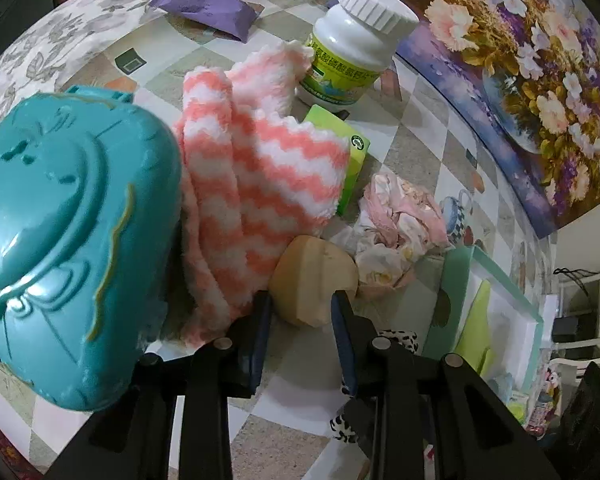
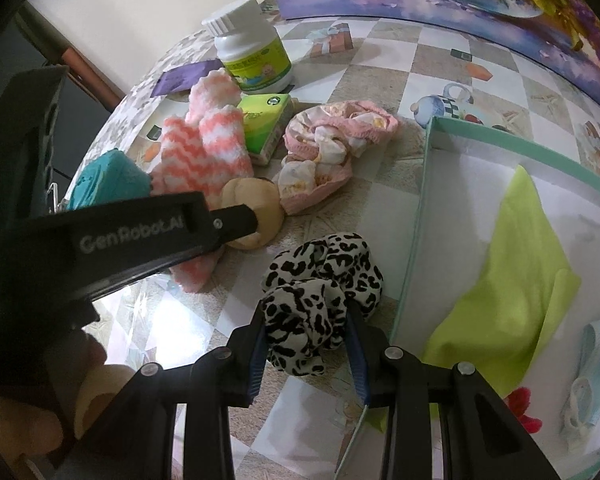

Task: Organize soft objects
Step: 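Grasp the round beige sponge with the left gripper while the right holds the scrunchie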

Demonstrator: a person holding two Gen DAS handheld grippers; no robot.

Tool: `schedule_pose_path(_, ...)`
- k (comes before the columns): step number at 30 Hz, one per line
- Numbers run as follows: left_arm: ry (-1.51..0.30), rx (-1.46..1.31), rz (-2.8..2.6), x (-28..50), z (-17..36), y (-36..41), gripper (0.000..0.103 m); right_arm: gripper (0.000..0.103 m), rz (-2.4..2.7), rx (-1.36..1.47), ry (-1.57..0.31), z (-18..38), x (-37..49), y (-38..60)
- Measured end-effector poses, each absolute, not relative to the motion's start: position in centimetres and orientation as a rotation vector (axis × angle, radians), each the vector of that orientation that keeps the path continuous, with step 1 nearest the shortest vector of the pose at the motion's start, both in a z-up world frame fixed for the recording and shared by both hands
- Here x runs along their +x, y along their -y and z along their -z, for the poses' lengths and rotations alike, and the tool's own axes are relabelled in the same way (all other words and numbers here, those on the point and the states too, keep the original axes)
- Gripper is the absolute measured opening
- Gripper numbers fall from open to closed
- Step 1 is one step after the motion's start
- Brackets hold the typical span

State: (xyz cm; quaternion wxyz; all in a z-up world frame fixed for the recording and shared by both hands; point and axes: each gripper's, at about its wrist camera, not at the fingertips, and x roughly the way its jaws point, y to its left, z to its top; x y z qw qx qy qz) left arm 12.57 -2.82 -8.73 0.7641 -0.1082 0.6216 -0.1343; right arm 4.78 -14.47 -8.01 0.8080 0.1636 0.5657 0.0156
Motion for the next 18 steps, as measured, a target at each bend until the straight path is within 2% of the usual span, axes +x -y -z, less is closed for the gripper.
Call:
schedule_pose_path(5,-1.366,-0.216,0.313,12.7,8.4,3.5,0.040,0.037,-0.027,0.375,-1.208,8.1,4.7,15.0)
schedule_pose_path(11,-1.401,-0.224,0.332,13.0,7.8,3.8,0.041,0.037,-0.017,0.397,-1.180,7.5,4.4,15.6)
schedule_pose_path(18,-1.361,-0.144,0.359,12.7,7.0,5.2,0.041,0.037,0.024,0.443,-1.124,5.4,3.2,17.2)
